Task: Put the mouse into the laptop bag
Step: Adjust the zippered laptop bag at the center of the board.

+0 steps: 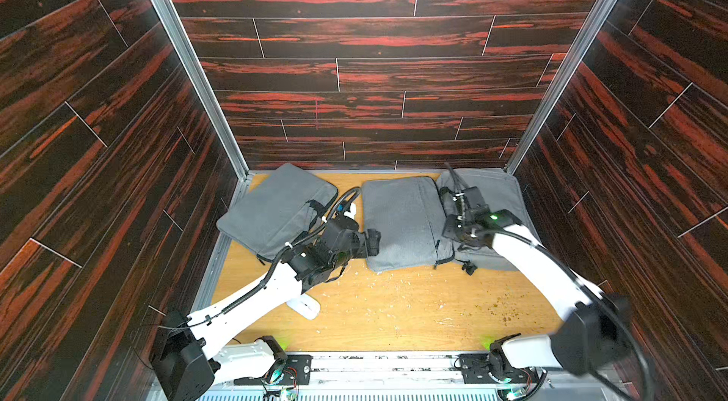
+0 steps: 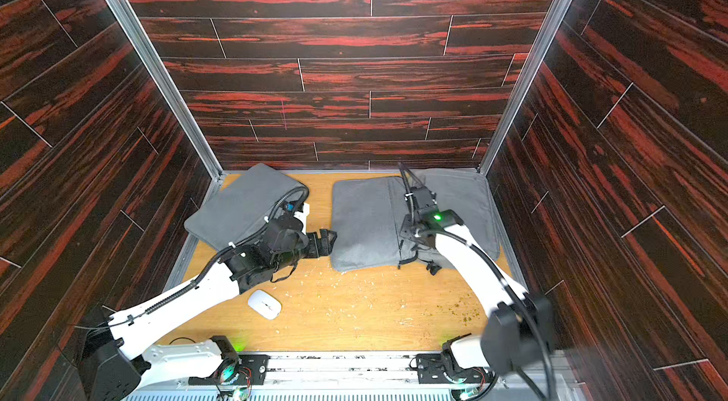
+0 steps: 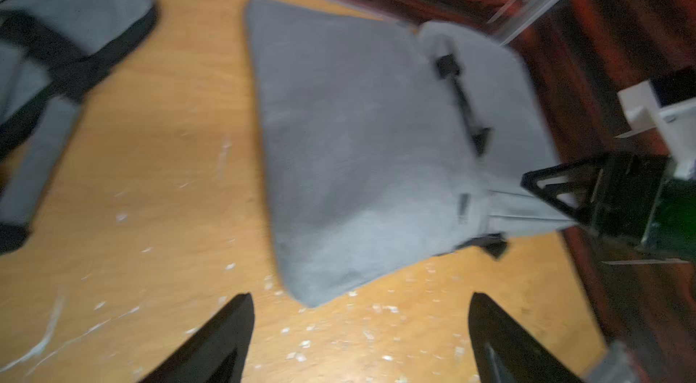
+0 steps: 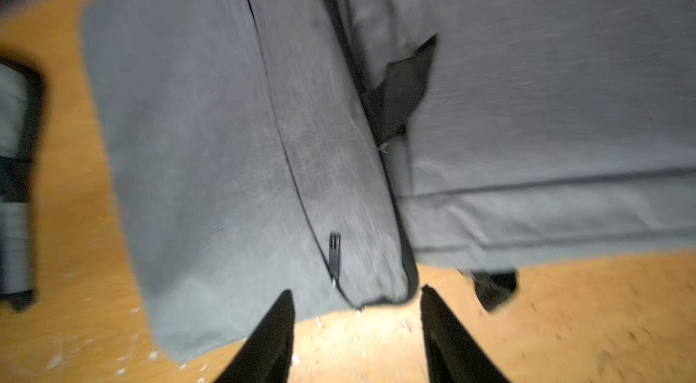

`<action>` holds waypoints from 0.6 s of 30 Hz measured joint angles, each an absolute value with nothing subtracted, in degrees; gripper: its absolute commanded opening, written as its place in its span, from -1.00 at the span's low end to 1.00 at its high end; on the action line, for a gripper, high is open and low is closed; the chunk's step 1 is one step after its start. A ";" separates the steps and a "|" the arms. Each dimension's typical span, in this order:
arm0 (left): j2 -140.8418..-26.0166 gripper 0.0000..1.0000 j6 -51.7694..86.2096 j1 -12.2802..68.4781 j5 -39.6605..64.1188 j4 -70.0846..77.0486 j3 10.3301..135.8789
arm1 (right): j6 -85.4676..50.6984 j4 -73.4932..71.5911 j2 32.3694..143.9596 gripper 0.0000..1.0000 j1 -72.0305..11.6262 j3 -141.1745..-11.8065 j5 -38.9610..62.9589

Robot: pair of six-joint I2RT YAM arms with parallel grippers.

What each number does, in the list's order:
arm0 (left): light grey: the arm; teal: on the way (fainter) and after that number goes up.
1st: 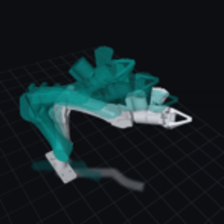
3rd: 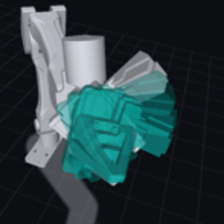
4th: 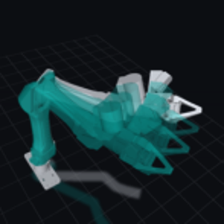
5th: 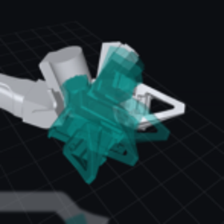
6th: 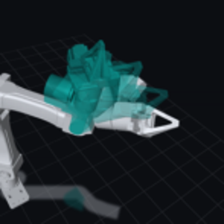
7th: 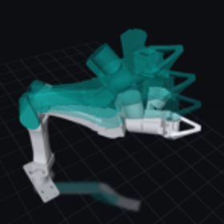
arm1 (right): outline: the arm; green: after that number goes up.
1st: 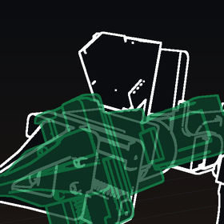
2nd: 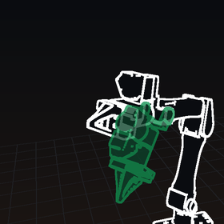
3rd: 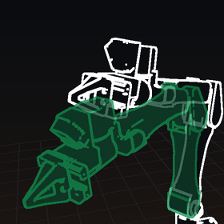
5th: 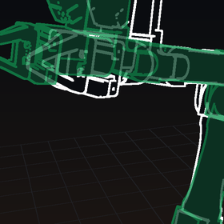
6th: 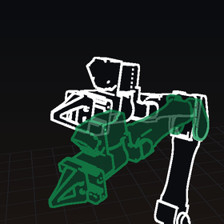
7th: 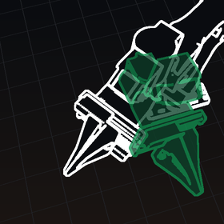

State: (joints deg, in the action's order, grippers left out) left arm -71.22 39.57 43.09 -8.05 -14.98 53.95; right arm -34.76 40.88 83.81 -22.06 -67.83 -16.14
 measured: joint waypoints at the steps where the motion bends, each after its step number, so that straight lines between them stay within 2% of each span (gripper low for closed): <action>1: -72.10 0.86 39.81 42.85 -8.05 -14.98 52.97 | -34.09 40.42 85.69 0.16 -21.76 -68.27 -15.75; 12: -88.58 0.90 42.13 35.68 -3.60 -8.62 50.61 | -27.27 32.56 101.65 0.15 -13.21 -79.90 -8.32; 18: -97.38 0.90 43.18 32.45 1.21 -5.37 53.54 | -25.36 30.92 110.04 0.09 -12.05 -86.52 -4.82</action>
State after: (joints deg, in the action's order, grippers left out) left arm -97.38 43.18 32.45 1.21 -5.37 53.54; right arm -25.36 30.92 110.04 -12.05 -86.52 -4.82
